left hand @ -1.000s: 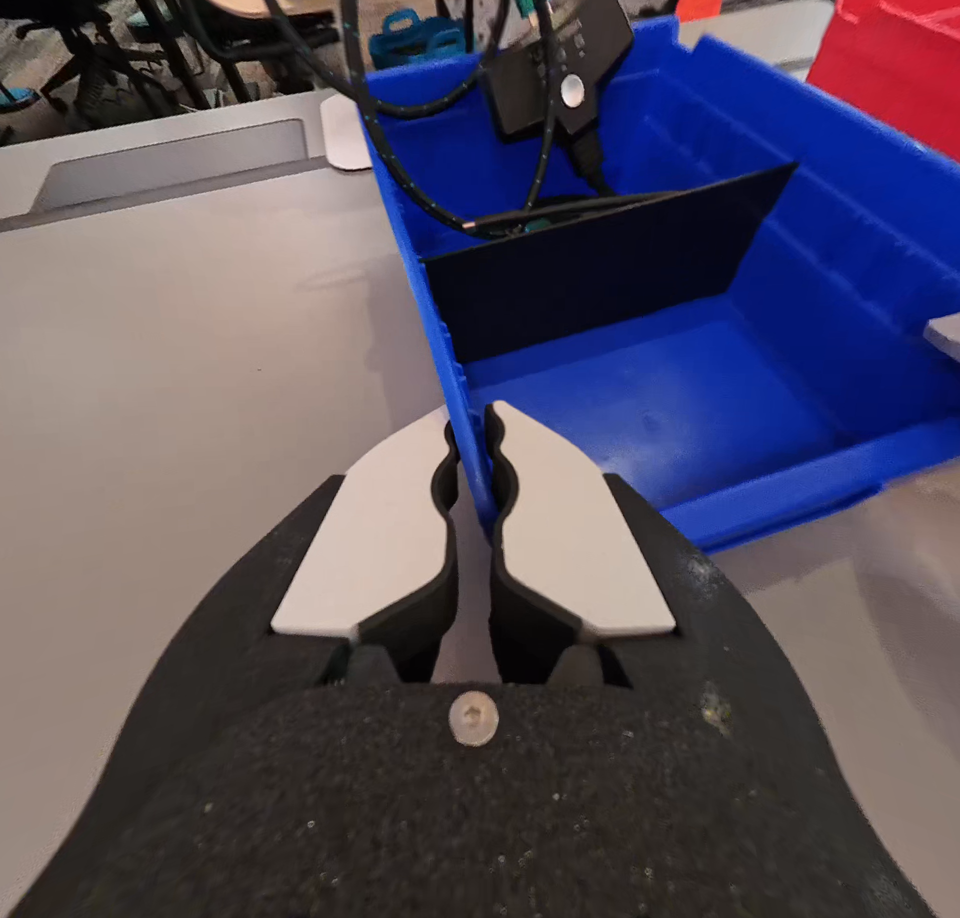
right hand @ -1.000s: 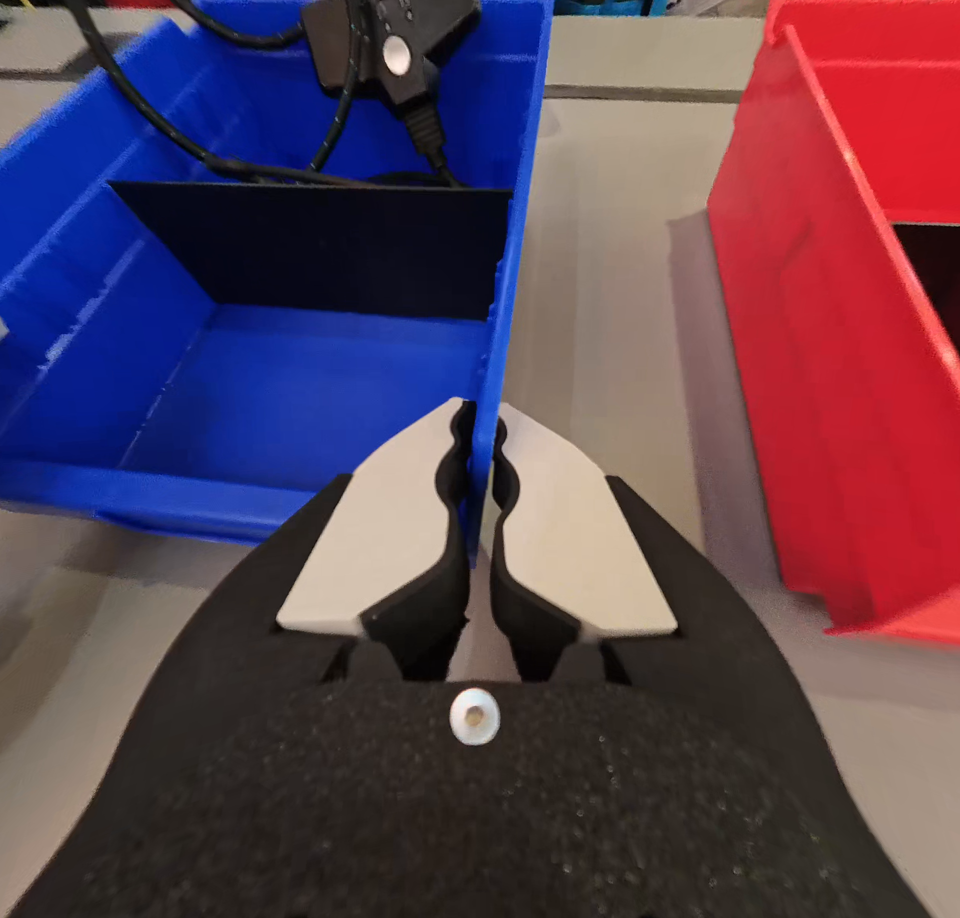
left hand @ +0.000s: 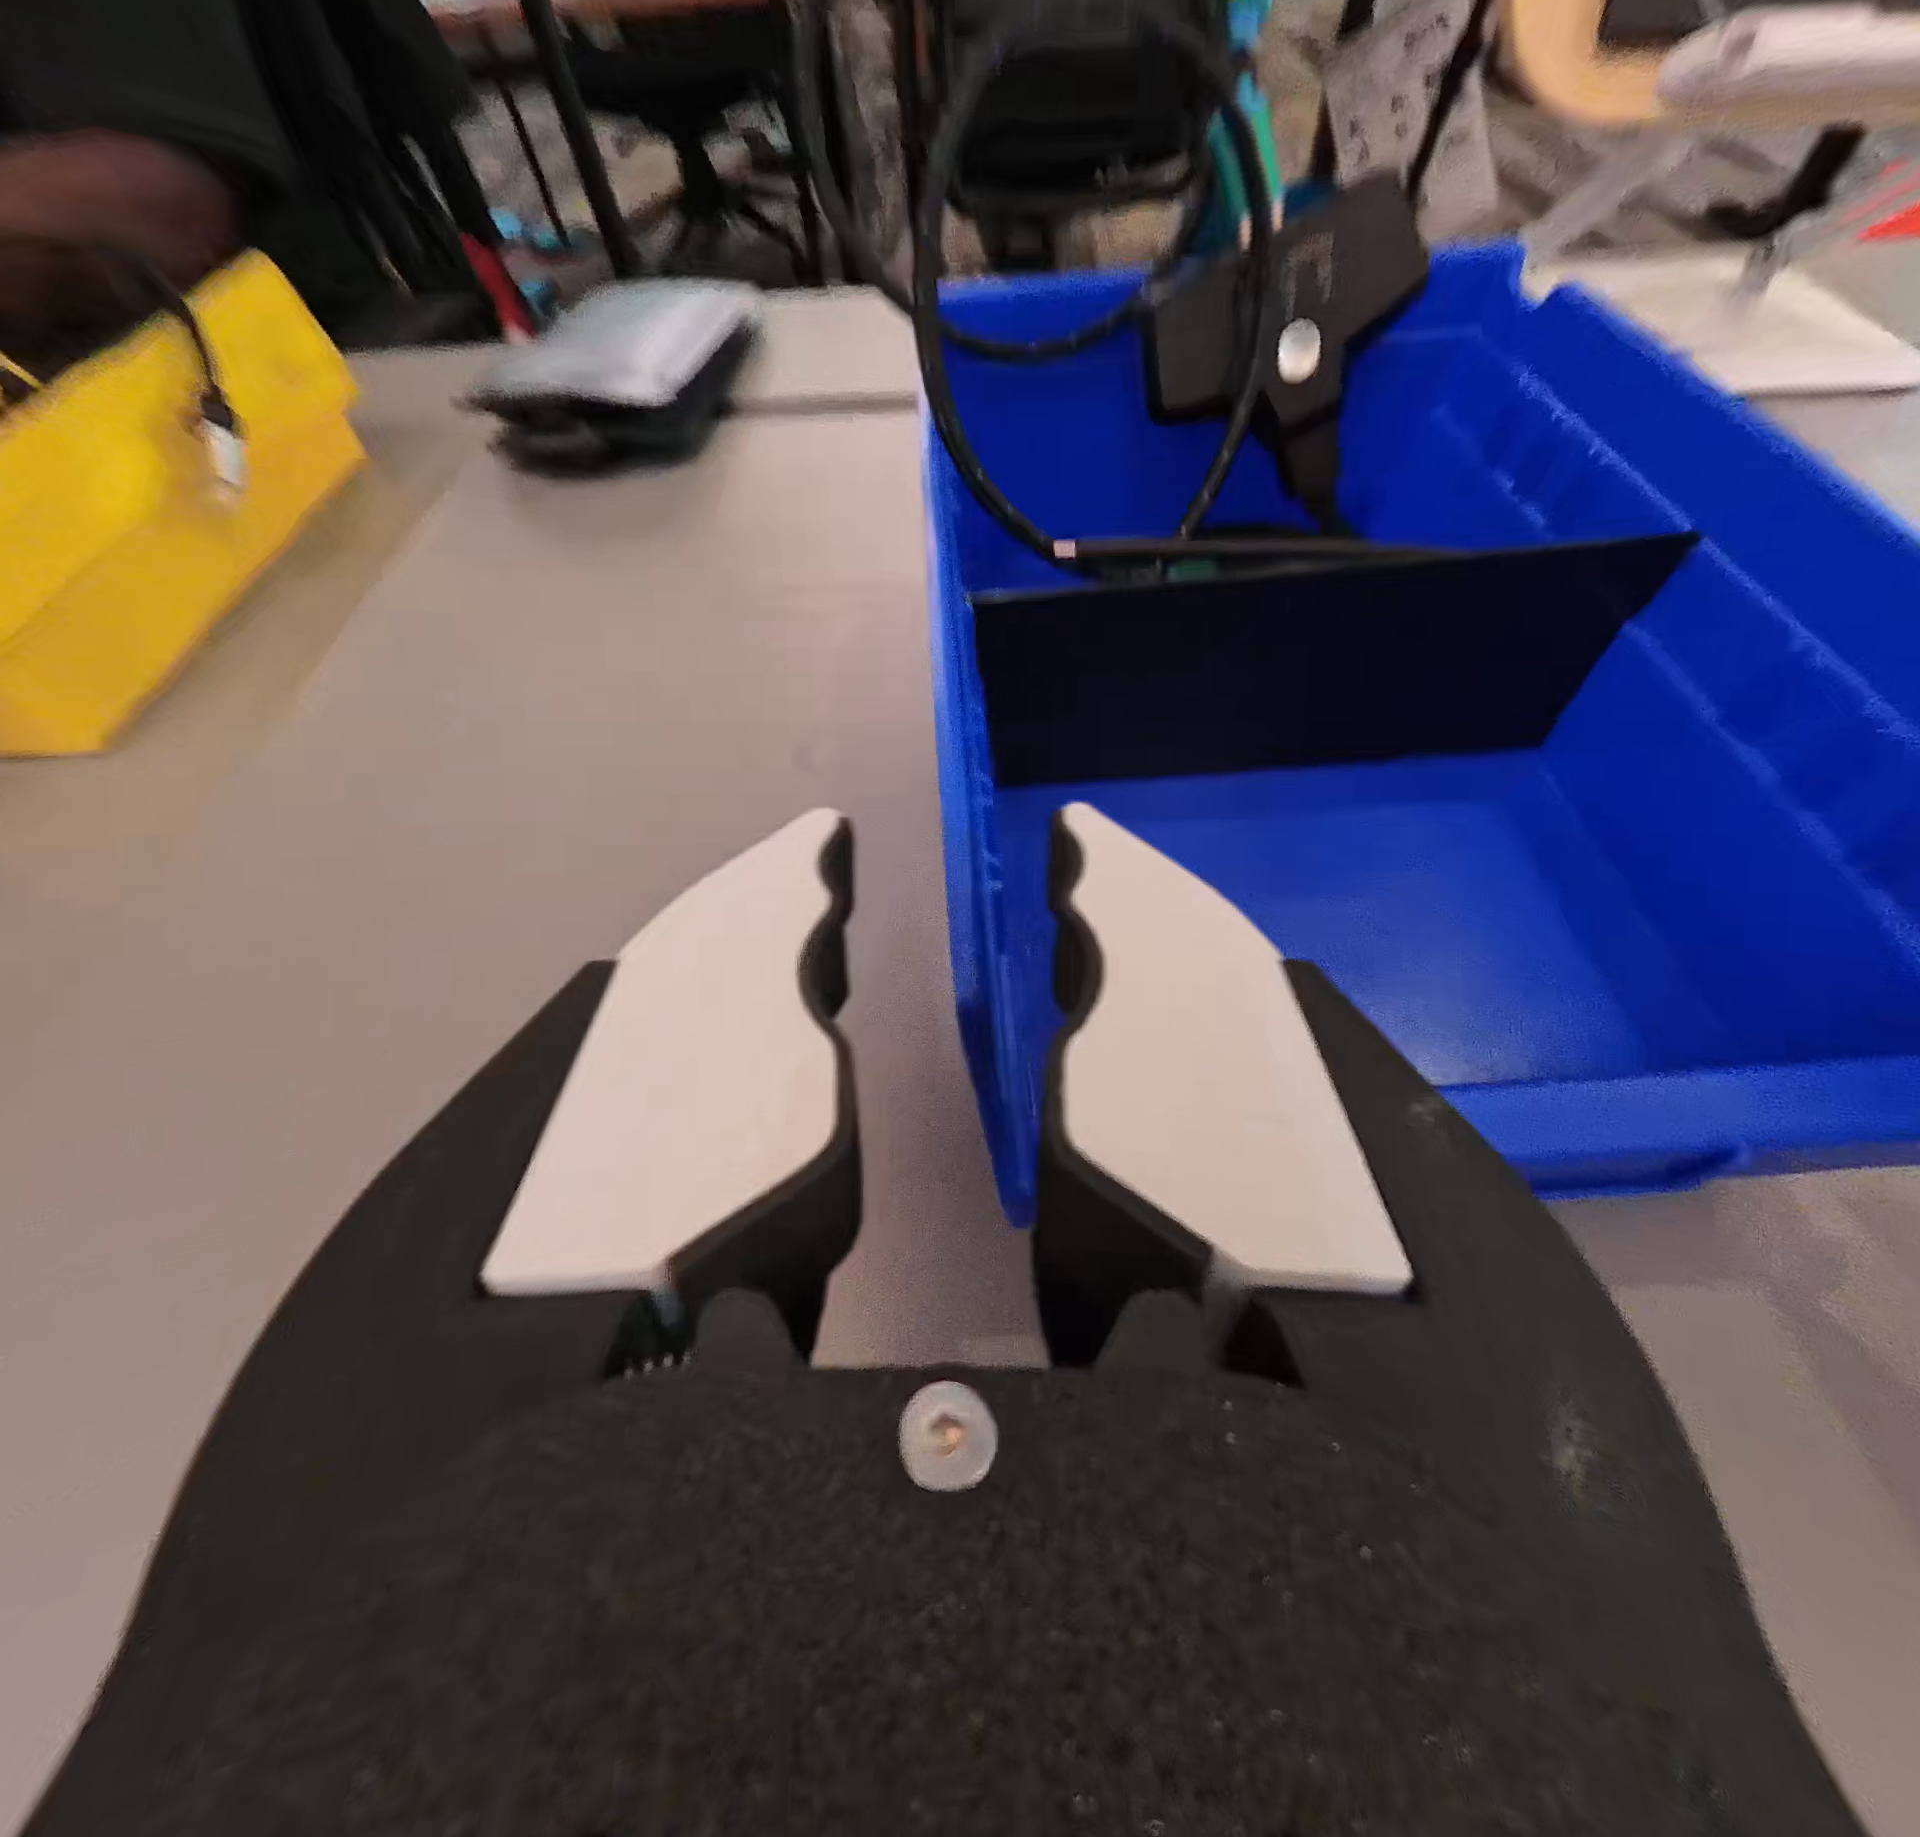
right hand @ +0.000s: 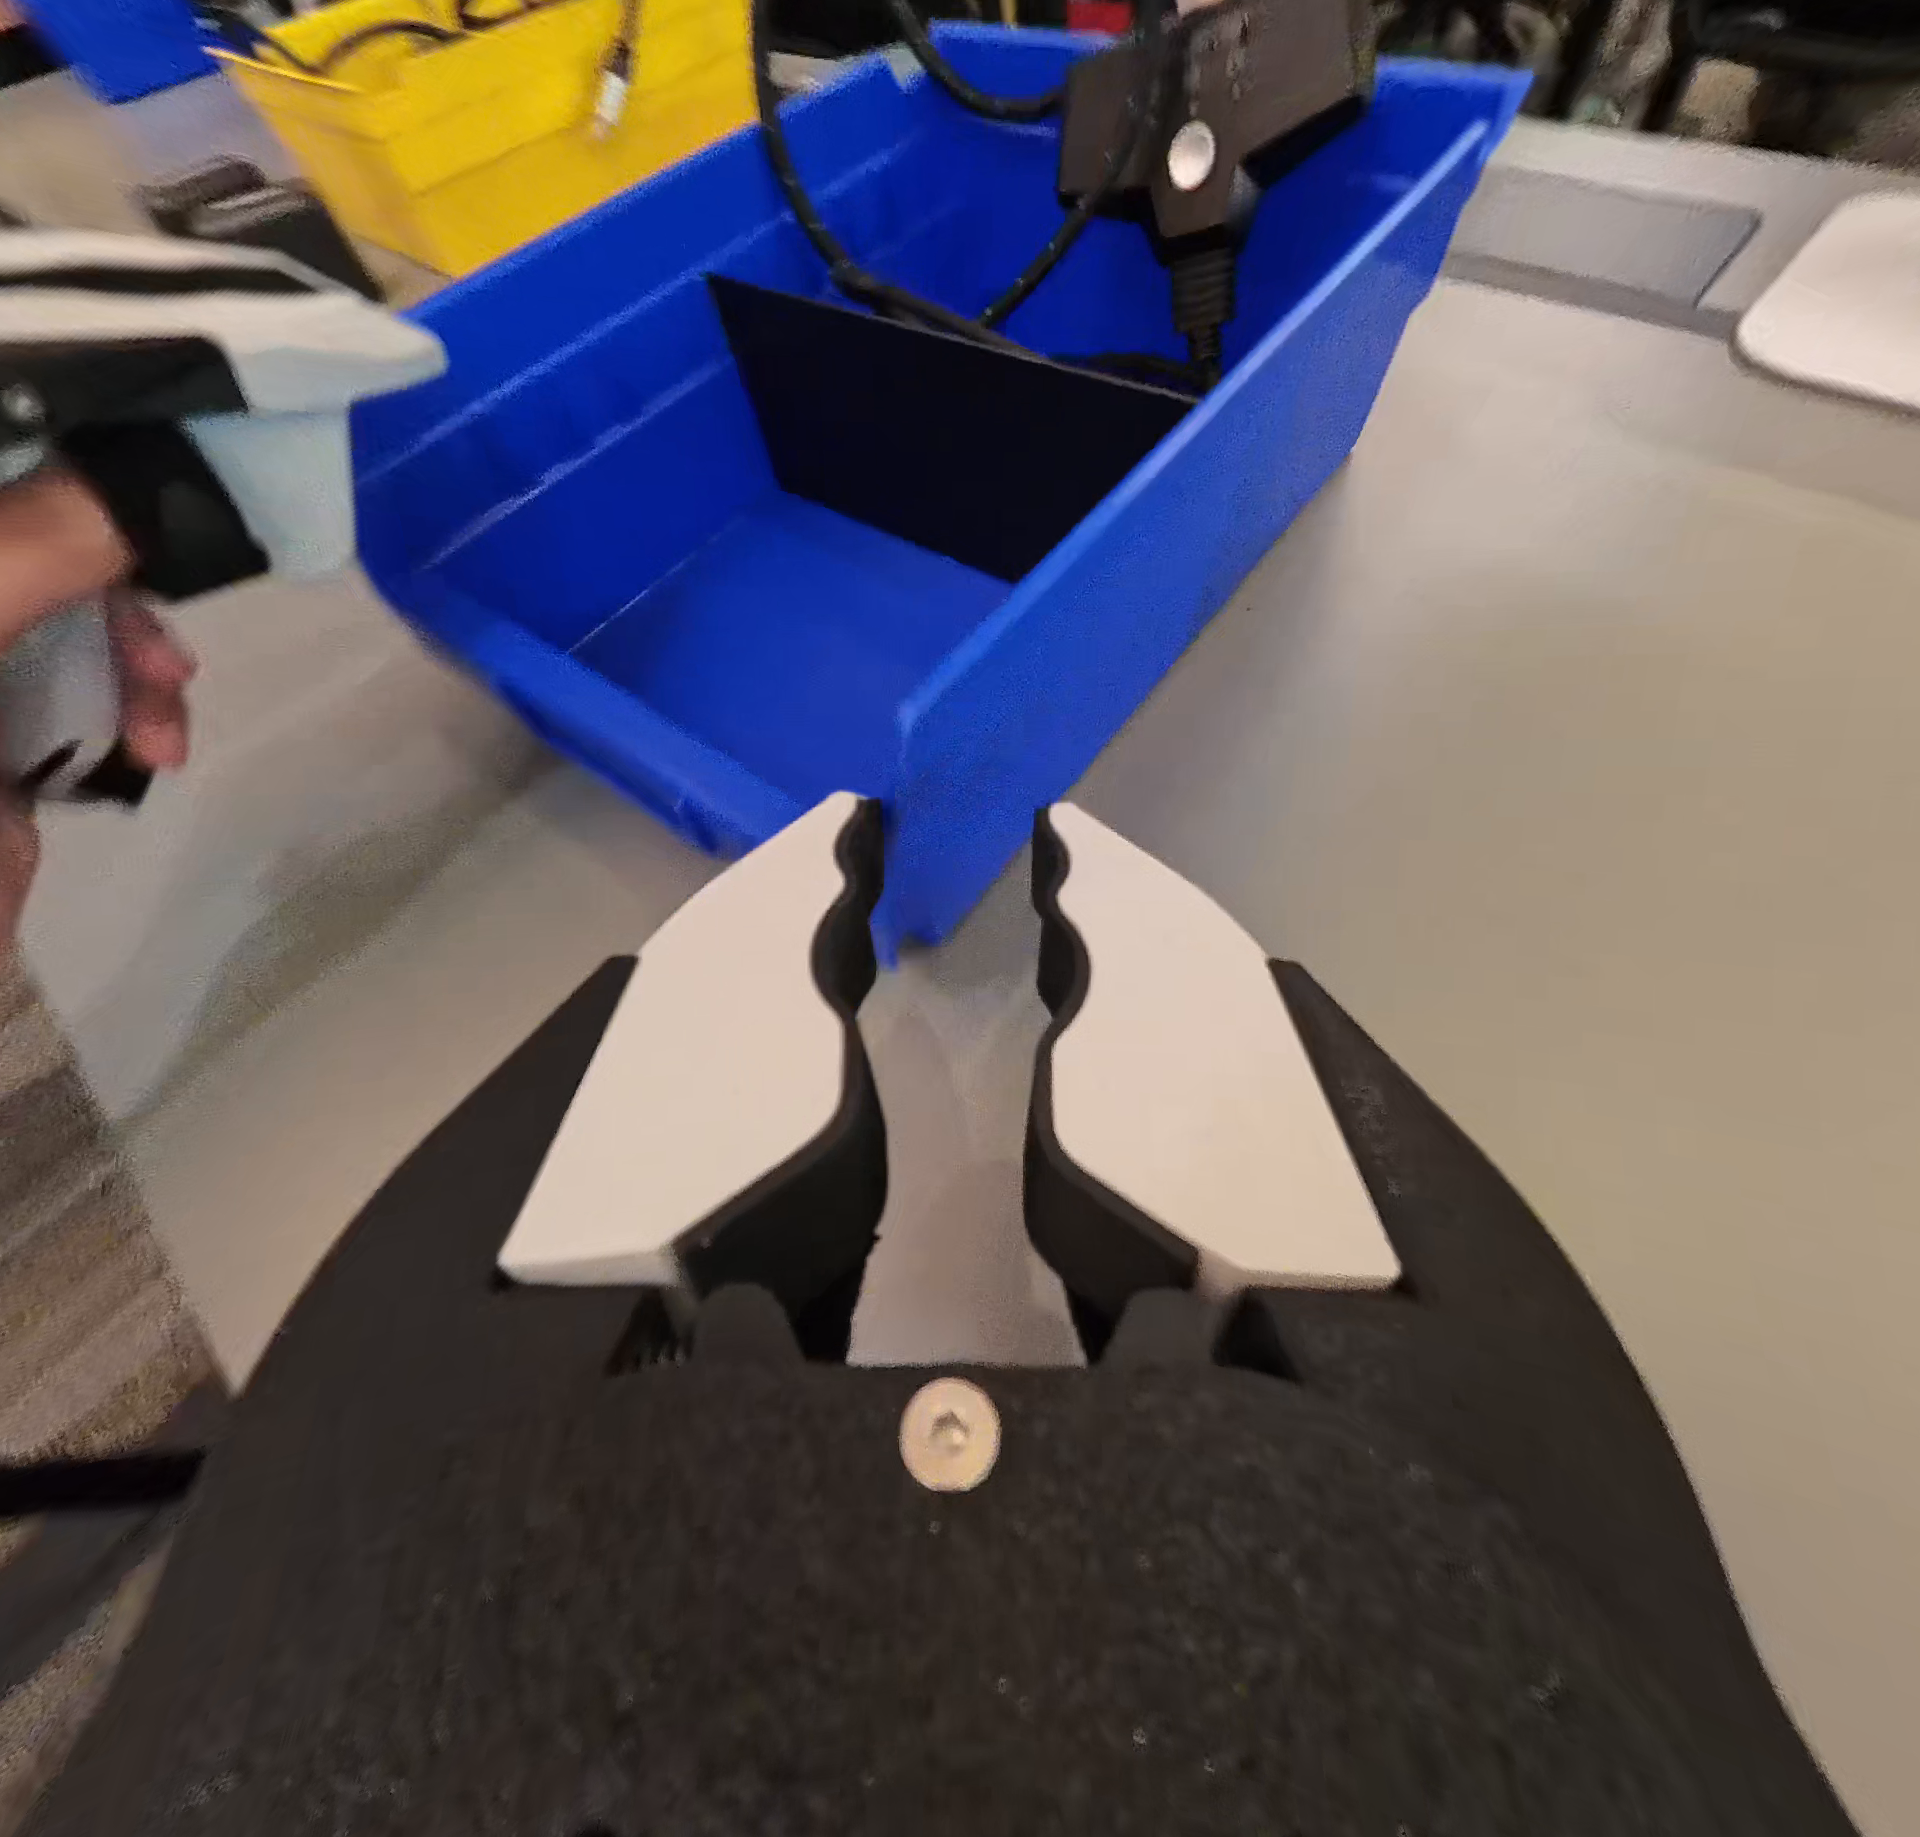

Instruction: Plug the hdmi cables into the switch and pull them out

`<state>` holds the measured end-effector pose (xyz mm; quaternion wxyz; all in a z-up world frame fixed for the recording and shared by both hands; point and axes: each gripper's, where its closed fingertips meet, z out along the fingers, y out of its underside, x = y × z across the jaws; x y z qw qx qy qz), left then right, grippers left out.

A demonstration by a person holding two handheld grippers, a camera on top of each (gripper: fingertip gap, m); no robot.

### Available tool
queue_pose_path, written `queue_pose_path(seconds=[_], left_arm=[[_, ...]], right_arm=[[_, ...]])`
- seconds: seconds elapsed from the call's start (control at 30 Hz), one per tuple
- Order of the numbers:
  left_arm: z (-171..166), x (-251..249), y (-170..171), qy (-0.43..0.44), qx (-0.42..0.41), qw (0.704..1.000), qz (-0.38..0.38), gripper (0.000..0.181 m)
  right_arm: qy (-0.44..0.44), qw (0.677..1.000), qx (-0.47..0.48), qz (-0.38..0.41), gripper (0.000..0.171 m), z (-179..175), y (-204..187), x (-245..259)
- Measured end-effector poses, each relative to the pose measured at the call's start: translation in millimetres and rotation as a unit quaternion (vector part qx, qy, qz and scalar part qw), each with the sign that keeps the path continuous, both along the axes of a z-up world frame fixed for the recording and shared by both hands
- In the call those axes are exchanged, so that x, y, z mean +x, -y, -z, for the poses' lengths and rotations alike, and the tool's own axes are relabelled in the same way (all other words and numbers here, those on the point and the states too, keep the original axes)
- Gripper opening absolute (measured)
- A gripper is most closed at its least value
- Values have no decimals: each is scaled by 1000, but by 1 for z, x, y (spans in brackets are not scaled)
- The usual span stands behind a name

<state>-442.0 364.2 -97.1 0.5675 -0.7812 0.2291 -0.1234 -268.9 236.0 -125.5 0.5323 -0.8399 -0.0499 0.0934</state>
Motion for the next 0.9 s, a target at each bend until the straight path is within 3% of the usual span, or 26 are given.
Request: queue_pose_path(seconds=[0.1, 0.17, 0.33, 0.4, 0.5, 0.63, 0.9], left_arm=[[-38, -7, 23, 6, 80, 997, -16, 57], [-50, 5, 47, 24, 109, 994, 6, 60], [-28, 65, 98, 119, 33, 987, 105, 70], [-13, 85, 104, 122, -8, 985, 123, 71], [3, 101, 108, 91, -28, 985, 142, 73], [6, 99, 111, 16, 20, 991, 135, 70], [11, 99, 115, 30, -1, 990, 140, 74]], right_arm=[[15, 998, 51, -31, 28, -23, 56, 45], [19, 996, 83, -8, 33, -37, 99, 102], [53, 969, 149, 192, 38, -47, 228, 289], [43, 945, 128, 296, 37, -40, 271, 359], [48, 917, 99, 383, 35, -28, 315, 427], [-14, 913, 117, 392, 35, -29, 321, 442], [-8, 941, 87, 328, 29, -18, 286, 406]])
